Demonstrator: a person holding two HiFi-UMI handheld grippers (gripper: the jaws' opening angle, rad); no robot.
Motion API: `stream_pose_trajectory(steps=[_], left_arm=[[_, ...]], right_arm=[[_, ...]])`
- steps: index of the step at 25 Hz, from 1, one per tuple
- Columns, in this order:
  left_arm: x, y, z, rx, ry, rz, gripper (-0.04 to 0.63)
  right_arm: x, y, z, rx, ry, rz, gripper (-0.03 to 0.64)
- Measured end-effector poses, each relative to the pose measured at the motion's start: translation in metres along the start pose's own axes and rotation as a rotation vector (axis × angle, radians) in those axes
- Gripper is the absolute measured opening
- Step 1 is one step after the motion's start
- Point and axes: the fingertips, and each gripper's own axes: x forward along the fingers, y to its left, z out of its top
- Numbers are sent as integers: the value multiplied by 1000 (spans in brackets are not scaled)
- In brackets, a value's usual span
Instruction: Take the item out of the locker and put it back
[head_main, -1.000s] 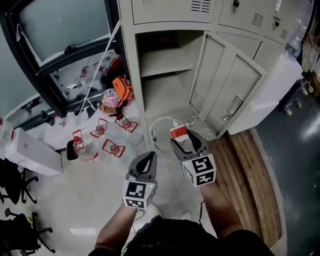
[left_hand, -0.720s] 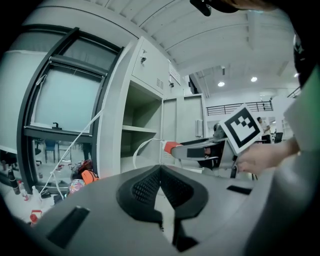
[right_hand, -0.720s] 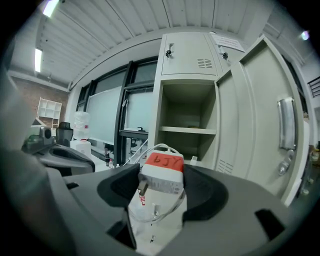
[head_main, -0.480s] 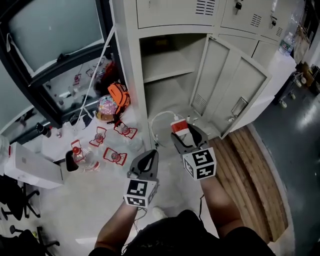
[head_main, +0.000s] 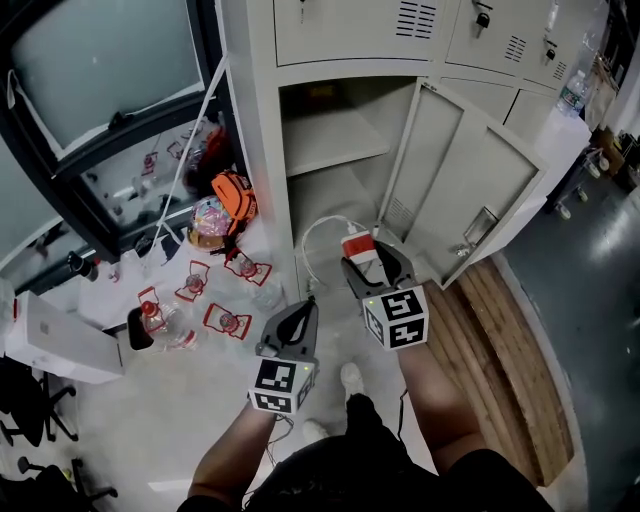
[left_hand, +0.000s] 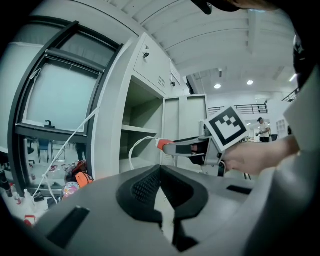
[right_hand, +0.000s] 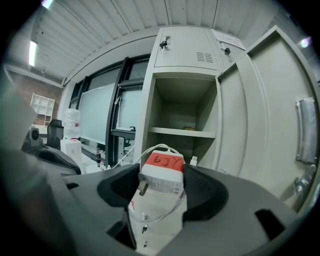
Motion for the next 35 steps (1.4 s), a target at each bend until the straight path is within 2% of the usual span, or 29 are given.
stream_pose_trajectory(steps=[20,35], left_arm=[[101,33,20,3,8,113,3],[136,44,14,8,54,145,4]], right_arm=[[127,-55,-4,7,23,121,270],[198,-66,-35,-36,109,161,270]])
